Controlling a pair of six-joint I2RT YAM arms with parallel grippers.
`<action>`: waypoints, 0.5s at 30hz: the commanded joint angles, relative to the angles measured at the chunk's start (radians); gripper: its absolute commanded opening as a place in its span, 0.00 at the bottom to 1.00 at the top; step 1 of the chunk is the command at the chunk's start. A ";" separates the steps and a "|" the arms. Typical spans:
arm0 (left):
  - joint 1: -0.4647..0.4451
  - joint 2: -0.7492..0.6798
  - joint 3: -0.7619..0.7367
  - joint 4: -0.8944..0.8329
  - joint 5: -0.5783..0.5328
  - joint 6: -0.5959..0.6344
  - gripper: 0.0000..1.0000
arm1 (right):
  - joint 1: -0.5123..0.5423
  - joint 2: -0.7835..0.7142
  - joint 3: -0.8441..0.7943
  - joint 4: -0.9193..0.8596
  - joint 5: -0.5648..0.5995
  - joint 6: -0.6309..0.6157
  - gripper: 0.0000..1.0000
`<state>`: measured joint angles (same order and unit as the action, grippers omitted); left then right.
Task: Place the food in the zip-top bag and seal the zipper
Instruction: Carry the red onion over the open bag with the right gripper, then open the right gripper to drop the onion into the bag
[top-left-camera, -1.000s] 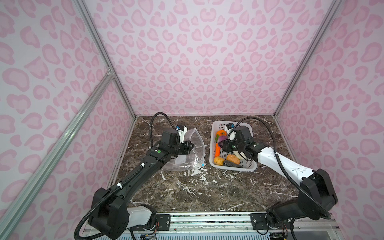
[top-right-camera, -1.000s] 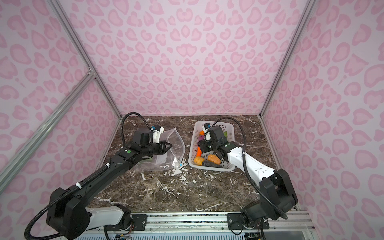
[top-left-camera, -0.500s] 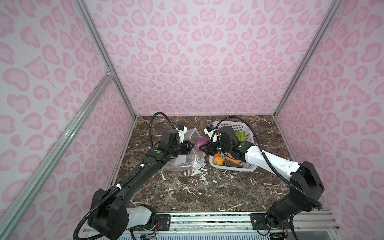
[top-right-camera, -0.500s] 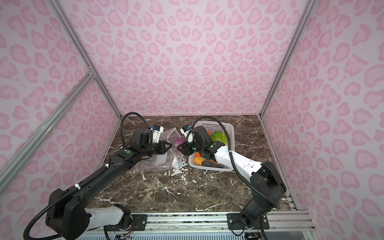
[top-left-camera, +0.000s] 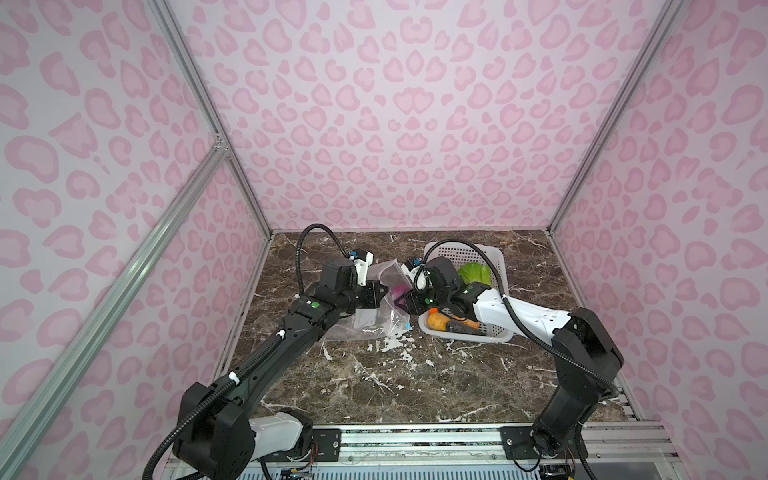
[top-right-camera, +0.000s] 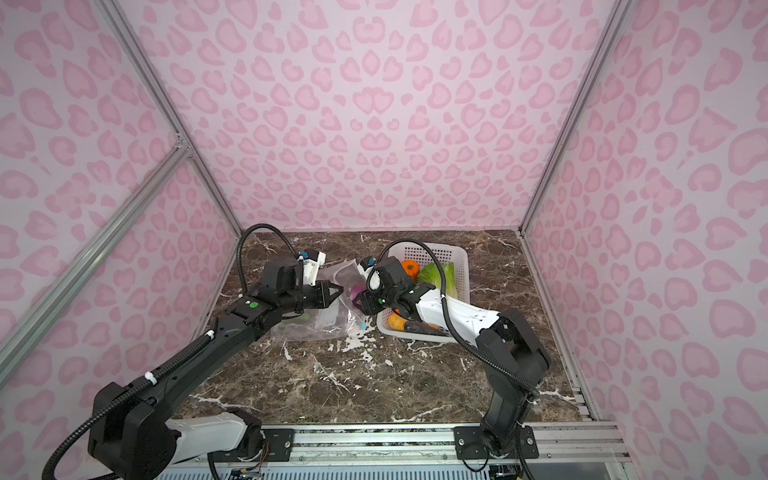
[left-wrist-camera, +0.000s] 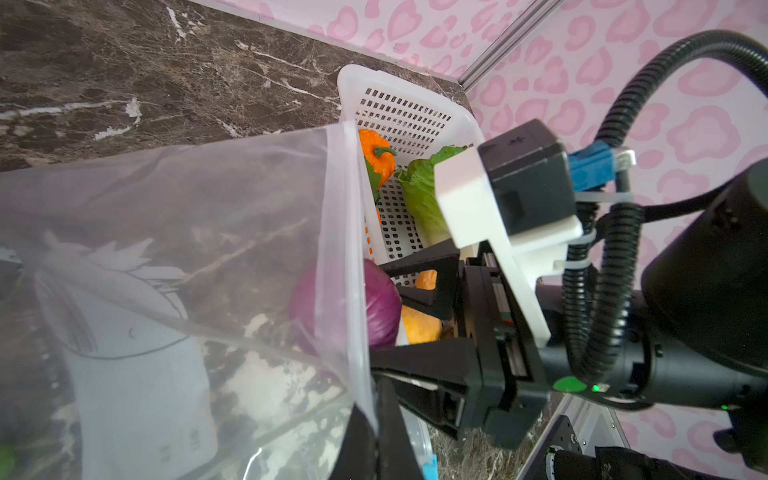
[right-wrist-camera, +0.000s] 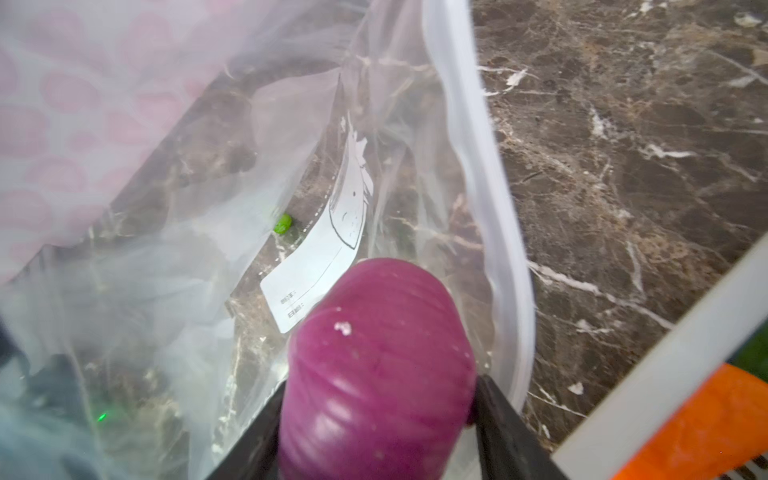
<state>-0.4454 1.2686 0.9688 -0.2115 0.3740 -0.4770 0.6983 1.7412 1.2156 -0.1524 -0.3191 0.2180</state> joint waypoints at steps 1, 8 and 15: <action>0.000 0.001 0.007 0.015 0.006 0.005 0.02 | 0.003 0.016 0.002 -0.035 0.069 0.006 0.39; -0.001 0.008 0.007 0.017 0.009 0.005 0.02 | 0.011 0.014 0.001 -0.039 0.075 0.002 0.57; 0.001 0.009 0.008 0.016 0.009 0.005 0.02 | 0.015 0.001 0.013 -0.044 0.065 -0.002 0.69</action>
<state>-0.4454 1.2774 0.9688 -0.2111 0.3744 -0.4770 0.7128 1.7477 1.2224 -0.1890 -0.2546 0.2207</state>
